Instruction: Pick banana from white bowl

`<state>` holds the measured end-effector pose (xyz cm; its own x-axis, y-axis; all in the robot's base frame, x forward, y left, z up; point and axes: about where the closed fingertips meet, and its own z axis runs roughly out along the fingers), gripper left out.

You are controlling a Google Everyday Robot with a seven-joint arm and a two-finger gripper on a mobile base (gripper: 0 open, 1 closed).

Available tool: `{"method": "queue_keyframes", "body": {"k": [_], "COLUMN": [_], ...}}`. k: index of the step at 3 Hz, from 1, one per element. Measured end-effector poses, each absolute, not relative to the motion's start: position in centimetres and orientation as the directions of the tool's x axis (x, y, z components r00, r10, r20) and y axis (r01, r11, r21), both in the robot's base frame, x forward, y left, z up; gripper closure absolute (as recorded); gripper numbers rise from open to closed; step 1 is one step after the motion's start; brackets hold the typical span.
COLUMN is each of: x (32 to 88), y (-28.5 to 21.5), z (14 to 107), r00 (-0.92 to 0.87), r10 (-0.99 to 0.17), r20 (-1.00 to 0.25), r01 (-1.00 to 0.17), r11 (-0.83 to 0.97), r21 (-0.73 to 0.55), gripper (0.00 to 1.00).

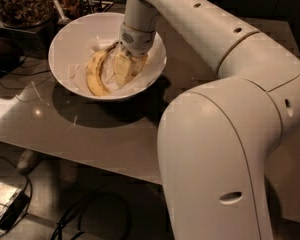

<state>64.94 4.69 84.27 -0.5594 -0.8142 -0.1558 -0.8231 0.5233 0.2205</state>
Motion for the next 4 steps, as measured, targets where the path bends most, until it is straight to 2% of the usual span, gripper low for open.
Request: {"method": "queue_keyframes", "body": {"k": [2,4], "x": [65.7,64.1], "y": [5.2,3.8], "z": [84.1,87.6], "r00": [-0.56,-0.508], "r10": [-0.807,-0.799], "r20": [-0.187,-0.322], "r01": [-0.825,-0.861], "r11": [0.522,0.471], "r21": [0.217,0.19], "gripper": [0.99,1.0]}}
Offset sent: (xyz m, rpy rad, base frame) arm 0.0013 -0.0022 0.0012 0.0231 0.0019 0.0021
